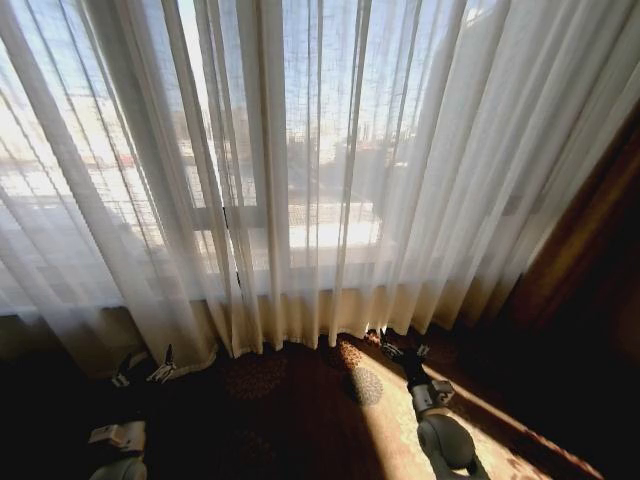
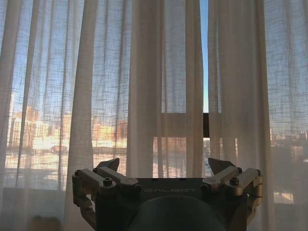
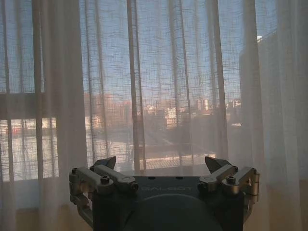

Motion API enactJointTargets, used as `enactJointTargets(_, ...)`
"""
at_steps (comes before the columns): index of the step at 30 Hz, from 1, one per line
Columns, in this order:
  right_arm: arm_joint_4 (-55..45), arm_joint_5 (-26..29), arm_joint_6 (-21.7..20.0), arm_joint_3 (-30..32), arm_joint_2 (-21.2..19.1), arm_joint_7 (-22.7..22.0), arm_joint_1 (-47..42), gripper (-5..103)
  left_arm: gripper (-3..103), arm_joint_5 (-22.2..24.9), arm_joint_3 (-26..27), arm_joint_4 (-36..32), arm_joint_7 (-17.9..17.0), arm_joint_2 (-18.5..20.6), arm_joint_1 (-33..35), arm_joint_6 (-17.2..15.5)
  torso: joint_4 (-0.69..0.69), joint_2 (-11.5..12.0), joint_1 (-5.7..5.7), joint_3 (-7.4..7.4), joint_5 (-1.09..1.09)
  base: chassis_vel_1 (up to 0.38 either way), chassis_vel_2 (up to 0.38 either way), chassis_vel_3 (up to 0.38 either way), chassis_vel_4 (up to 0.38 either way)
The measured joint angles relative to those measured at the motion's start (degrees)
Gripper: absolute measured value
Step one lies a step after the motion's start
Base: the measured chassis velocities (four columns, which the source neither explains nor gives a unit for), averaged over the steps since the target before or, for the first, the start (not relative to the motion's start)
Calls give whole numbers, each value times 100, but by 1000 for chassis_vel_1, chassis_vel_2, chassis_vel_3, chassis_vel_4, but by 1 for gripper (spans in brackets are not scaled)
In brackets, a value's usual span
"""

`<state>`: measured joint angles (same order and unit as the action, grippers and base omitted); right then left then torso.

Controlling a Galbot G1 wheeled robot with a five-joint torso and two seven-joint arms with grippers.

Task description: Open the curtains by pulling them apart, changing their state from closed to fully open.

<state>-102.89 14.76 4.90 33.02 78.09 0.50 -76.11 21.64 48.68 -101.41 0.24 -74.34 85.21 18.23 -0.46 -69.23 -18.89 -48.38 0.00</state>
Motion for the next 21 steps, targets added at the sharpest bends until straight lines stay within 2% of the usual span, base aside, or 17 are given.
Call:
enactJointTargets(10,178,-33,80,-87,74,197,92,100,100,0,0,0,0,0,0,0,0,0,1,0,0,-4,13,2,-12)
enactJointTargets(16,237,-29,110,-74,44,236,107,100,100,0,0,0,0,0,0,0,1,-1,1,1,0,-55,153,62,-132)
enactJointTargets(21,271,-10,116,-42,15,242,138,100,100,0,0,0,0,0,0,0,0,-1,1,1,0,-170,292,156,-295)
